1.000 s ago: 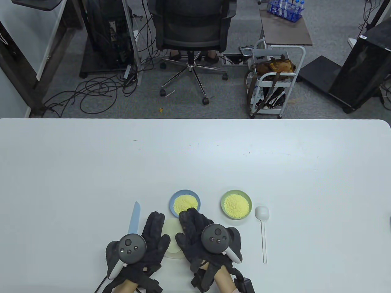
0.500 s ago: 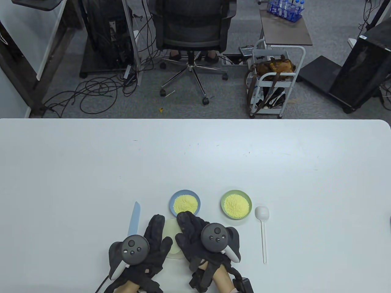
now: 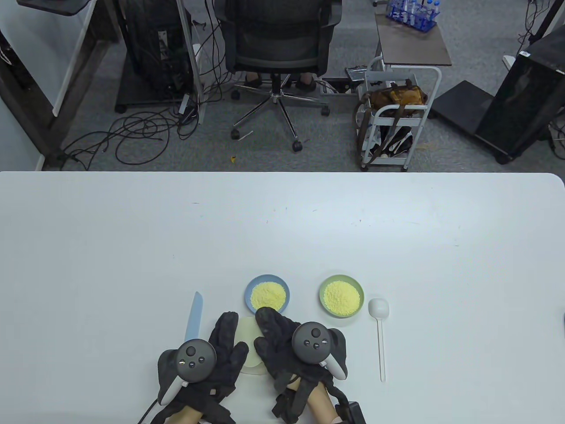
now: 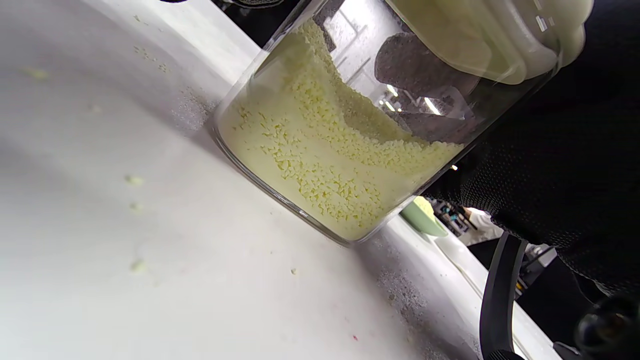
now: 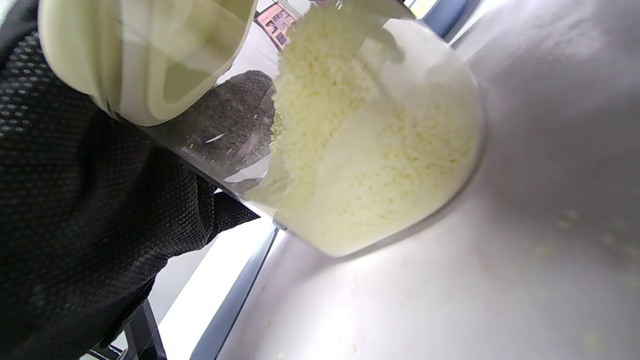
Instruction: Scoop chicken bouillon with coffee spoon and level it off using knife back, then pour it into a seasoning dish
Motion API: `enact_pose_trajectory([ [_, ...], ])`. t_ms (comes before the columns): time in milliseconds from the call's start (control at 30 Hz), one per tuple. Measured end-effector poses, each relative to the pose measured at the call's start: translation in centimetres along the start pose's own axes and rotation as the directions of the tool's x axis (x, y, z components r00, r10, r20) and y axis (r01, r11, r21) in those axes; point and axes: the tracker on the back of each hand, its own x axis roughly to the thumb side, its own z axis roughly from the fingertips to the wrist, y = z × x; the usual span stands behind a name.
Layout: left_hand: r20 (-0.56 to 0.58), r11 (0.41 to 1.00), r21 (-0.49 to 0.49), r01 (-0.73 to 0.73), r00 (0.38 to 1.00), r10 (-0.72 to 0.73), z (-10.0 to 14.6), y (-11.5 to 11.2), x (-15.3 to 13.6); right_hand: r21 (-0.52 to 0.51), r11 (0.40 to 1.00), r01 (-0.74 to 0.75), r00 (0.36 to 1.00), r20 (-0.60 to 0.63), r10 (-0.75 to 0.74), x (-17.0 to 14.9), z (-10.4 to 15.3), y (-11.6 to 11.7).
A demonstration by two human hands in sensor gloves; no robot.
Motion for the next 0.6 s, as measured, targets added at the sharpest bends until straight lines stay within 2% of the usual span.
enact_pose_trajectory([
  [133,-0.003,1.000,-0.001,-0.009,1.000,0.009,-0.02,0.03,-0.03,0.002,1.000,0.002,1.000,-0.014,-0.002,-0.05,-0.01,0.03],
  [200,-0.010,1.000,0.002,-0.009,1.000,0.009,-0.06,0.05,-0.06,0.009,1.000,0.009,0.998,-0.066,-0.008,-0.28,-0.01,0.13],
  [267,-0.010,1.000,0.005,-0.008,1.000,0.008,-0.05,0.07,-0.04,0.047,0.998,0.045,0.997,-0.069,-0.042,-0.41,-0.01,0.20],
  [600,-0.013,1.000,0.003,0.005,1.000,-0.005,-0.01,0.06,0.06,0.029,0.999,0.028,0.997,-0.070,-0.026,-0.30,0.06,0.21],
])
